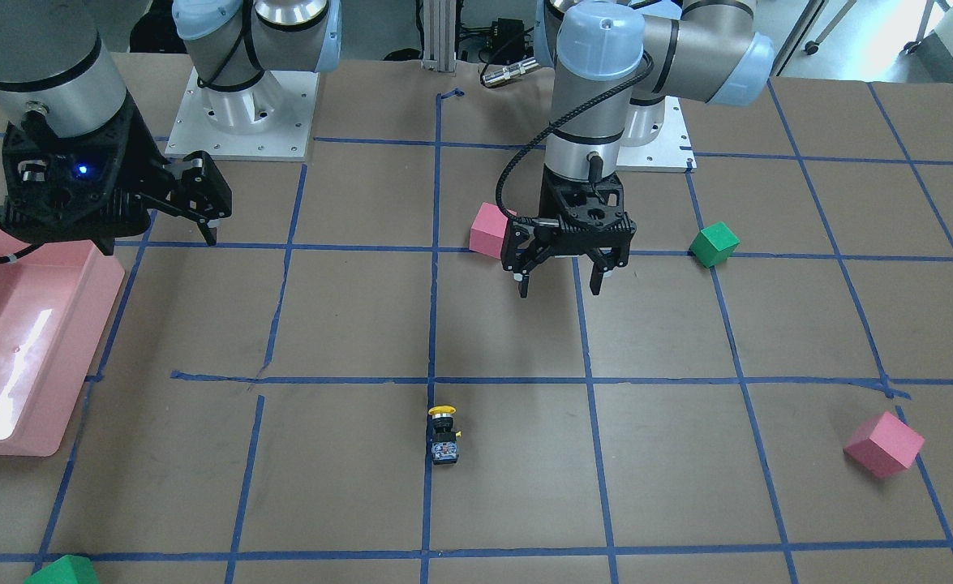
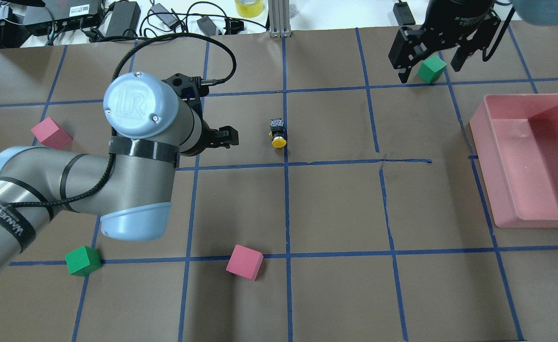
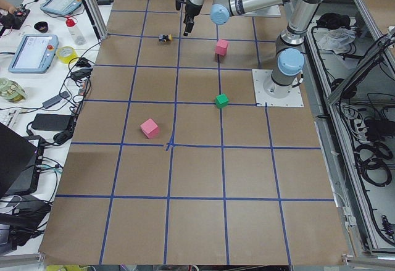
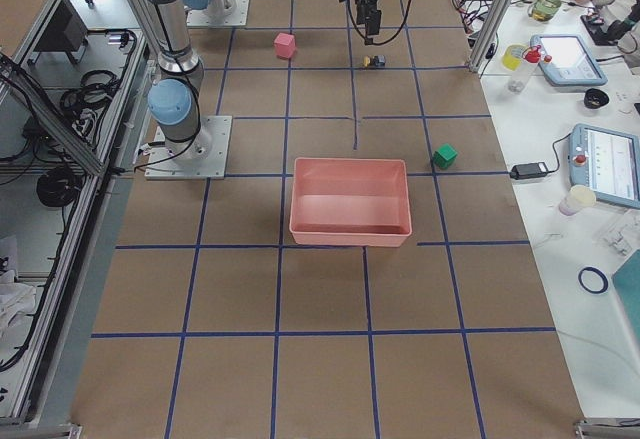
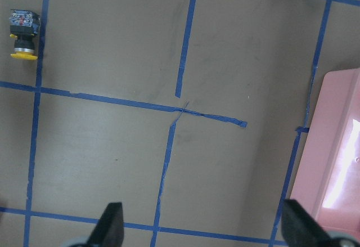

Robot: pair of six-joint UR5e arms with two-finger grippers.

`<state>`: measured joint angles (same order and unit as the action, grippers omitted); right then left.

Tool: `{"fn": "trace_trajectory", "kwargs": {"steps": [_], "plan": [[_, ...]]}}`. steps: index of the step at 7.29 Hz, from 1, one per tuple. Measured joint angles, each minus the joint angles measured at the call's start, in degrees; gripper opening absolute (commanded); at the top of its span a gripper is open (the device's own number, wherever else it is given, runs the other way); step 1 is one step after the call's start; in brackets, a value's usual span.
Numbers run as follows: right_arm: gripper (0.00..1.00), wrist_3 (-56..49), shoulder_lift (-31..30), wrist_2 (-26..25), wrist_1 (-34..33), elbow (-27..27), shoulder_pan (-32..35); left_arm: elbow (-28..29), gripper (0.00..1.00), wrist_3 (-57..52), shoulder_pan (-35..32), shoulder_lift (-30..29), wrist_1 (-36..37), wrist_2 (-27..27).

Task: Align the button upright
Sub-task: 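Reach the left gripper down and grasp the button by its yellow cap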

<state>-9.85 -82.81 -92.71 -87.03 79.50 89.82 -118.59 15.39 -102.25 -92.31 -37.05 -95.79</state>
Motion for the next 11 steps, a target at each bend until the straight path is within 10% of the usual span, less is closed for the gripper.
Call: {"fn": "trace_trajectory", "kwargs": {"steps": [7,11], "plan": [[1.00,5.6,-0.8,0.0,0.4,1.7,-0.2,-4.9,1.00,6.3,-7.2,-17.6,36.0,-3.6],[1.00,5.3,-0.7,-0.2,-0.4,1.7,-0.2,0.8,0.99,7.8,-11.4,-28.1,42.3,-7.4]]}}
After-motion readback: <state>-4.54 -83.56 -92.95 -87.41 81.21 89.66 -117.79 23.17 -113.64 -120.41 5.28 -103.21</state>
